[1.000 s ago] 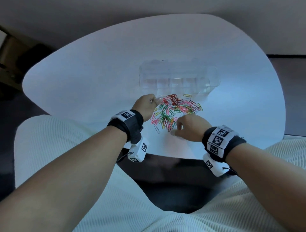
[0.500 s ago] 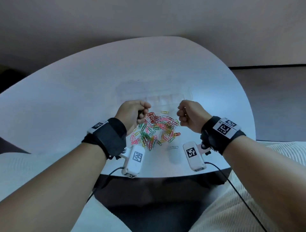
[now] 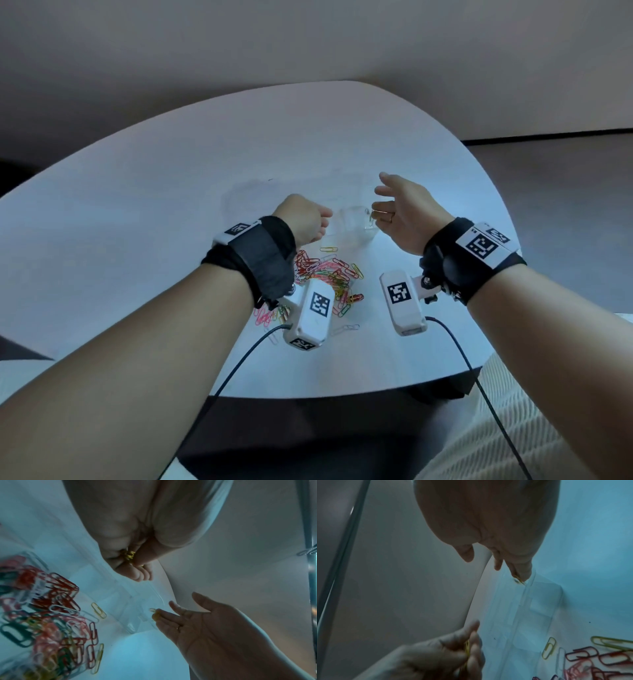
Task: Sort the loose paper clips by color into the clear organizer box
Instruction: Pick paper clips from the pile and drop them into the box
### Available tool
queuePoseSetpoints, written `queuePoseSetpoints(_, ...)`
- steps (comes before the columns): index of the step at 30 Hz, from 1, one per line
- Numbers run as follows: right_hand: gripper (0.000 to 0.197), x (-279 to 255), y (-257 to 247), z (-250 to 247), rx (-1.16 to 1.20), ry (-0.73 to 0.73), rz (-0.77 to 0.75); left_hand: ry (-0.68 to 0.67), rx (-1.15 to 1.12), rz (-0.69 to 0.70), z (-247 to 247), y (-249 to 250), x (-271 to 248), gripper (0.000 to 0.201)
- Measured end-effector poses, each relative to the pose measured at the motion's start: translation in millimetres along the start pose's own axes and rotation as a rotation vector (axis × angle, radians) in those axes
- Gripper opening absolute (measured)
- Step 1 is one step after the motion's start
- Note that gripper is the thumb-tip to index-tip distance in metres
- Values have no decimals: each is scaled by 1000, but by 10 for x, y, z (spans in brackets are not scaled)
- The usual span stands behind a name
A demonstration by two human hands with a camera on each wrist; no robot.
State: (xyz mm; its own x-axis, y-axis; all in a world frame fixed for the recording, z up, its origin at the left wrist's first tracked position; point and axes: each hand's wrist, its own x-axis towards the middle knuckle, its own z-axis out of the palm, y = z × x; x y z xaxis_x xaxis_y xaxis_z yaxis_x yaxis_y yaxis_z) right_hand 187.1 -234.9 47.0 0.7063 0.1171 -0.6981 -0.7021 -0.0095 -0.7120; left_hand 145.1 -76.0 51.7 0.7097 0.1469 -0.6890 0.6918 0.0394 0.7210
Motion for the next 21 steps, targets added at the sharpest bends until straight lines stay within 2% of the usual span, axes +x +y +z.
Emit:
queuePoseSetpoints(1,55,-1,7,-7,-20,-15,-4,-8,-17,26,46,13,33,36)
queuePoseSetpoints(3,58,-30,5,-22,-14,-15,-50,0,3,81,170,40,79,36)
queuePoseSetpoints(7,47,-91,-35,-144,-3,68,-173,-51,27,164,426,48,151,41)
queuePoseSetpoints(12,30,-206,-80,-330,70,107,-208,-131,196,183,514,-15,250,64)
queuePoseSetpoints(18,21,-303,-38,-341,-35,81,-235,-135,171,261,373,-8,184,69)
queuePoseSetpoints(21,20,-363,1,-312,-177,49,-259,-80,137,351,246,34,63,56)
